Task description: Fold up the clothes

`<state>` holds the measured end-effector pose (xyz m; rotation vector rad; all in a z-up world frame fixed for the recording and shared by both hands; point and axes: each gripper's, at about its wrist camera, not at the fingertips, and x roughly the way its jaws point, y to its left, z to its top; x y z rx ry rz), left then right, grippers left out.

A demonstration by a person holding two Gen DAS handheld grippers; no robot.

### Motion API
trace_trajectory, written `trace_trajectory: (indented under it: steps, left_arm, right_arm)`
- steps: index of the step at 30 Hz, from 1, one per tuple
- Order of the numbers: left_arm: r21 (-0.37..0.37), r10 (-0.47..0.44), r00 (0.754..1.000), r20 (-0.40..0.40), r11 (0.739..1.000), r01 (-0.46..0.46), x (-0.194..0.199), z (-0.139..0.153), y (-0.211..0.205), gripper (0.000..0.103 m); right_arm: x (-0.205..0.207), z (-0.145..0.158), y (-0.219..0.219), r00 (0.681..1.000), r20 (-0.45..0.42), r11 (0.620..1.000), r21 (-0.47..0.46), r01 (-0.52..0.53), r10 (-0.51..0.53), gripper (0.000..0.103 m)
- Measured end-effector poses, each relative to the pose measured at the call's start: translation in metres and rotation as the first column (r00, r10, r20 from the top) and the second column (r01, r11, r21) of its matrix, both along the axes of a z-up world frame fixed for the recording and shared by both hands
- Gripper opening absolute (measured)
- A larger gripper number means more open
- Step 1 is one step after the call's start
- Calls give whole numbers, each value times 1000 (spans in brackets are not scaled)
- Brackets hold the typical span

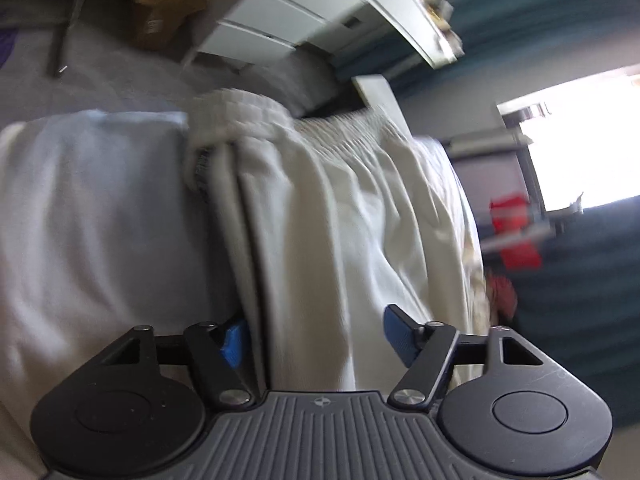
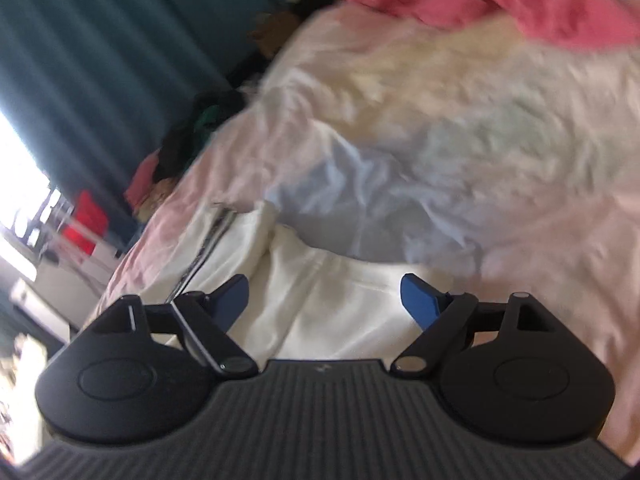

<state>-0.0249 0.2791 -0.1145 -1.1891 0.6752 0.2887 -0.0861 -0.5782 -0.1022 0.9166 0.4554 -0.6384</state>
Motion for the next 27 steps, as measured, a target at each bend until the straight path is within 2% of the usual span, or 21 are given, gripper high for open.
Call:
trace_trajectory:
  steps: [1, 3, 5, 7, 10, 12, 14, 15, 16, 17, 18, 19, 21, 27]
  left_arm:
    - [-25, 28, 1000, 5, 999, -28, -2, -3, 5, 68]
    - [-78, 63, 998, 18, 995, -62, -5, -10, 12, 68]
    - [-112, 61, 998, 24, 992, -58, -3, -15, 16, 68]
    - [-123, 65, 998, 19, 990, -62, -1, -17, 19, 67]
    - [-128, 68, 997, 31, 990, -64, 3, -18, 25, 66]
    - [-119, 66, 997, 32, 991, -61, 9, -20, 27, 59]
    - [-114, 67, 998, 20, 991, -64, 10, -22, 29, 52]
    - [-114, 71, 997, 19, 991, -69, 10, -23, 30, 45]
    - [-115, 75, 997, 18, 991, -73, 10, -23, 31, 42]
    - [-114, 81, 997, 15, 990, -79, 9, -24, 31, 36]
    - [-106, 92, 996, 10, 990, -90, 8, -24, 33, 29]
    - [-105, 101, 995, 9, 989, -100, 7, -24, 34, 27]
    - [-130, 113, 993, 28, 986, -108, 3, -25, 36, 18]
    - [-126, 152, 981, 121, 983, -136, -16, -10, 38, 13]
  right_arm:
    - [-2, -7, -5, 1000, -2, 998, 49, 30, -30, 84]
    - [-7, -17, -10, 997, -17, 990, 117, 80, -79, 77]
    - [-13, -22, -12, 989, -39, 979, 141, 146, -142, 77]
    - [-18, -24, -11, 980, -59, 970, 139, 198, -191, 77]
    - [-15, -33, -11, 979, -72, 966, 162, 201, -192, 77]
    - [-11, -49, -18, 975, -104, 951, 222, 215, -196, 75]
    - [-9, -65, -26, 968, -127, 920, 305, 245, -215, 55]
    - [-9, -67, -26, 966, -125, 912, 320, 255, -226, 52]
    - [-7, -66, -26, 967, -116, 915, 316, 251, -226, 38]
    - [-5, -65, -24, 974, -93, 922, 313, 227, -209, 19]
    - [-2, -63, -21, 978, -76, 926, 314, 209, -195, 16]
    - [0, -62, -19, 979, -63, 928, 313, 202, -192, 10]
    - [1, -54, -15, 982, -41, 941, 282, 188, -184, 7]
    - [-13, -15, -1, 981, 51, 976, 130, 177, -185, 5]
